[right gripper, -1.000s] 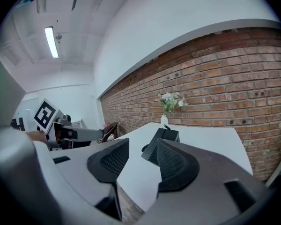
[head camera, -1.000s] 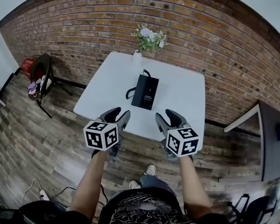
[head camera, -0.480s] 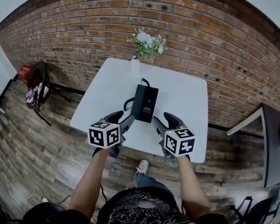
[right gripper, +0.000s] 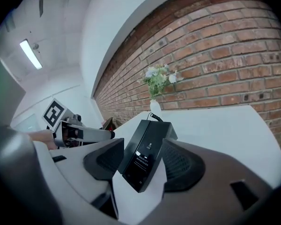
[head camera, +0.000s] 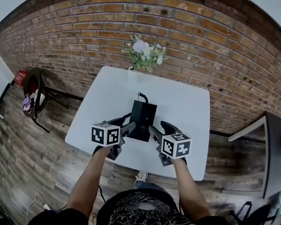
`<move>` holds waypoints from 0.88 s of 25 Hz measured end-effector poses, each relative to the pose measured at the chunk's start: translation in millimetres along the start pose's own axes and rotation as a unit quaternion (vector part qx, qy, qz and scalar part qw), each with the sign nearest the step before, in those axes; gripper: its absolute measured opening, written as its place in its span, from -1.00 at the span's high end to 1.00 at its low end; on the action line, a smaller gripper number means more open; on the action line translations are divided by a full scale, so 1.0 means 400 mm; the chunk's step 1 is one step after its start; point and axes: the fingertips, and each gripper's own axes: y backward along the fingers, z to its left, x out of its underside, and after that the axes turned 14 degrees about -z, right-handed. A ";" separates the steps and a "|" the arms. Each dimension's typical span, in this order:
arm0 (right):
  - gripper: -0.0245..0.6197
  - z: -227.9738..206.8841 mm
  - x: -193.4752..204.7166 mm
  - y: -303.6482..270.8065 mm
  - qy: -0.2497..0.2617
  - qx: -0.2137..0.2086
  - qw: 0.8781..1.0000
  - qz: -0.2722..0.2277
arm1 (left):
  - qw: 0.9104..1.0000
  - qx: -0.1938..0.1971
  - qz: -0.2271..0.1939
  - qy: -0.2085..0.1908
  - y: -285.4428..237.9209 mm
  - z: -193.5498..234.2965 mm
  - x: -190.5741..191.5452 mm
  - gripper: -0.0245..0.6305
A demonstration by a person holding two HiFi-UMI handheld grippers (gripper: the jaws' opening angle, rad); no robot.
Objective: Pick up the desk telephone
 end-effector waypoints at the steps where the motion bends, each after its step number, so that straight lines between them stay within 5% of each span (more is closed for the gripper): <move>1: 0.19 -0.009 0.008 -0.013 -0.007 -0.001 1.000 0.006 | 1.000 0.003 0.006 0.010 -0.016 0.012 0.004 0.20; 14: 0.06 -0.075 0.127 -0.133 -0.099 -0.017 0.992 0.070 | 0.993 0.032 0.089 0.070 -0.161 0.109 0.088 0.13; 22: 0.04 -0.072 0.182 -0.174 -0.134 -0.014 0.986 0.099 | 0.985 0.084 0.119 0.094 -0.198 0.097 0.112 0.10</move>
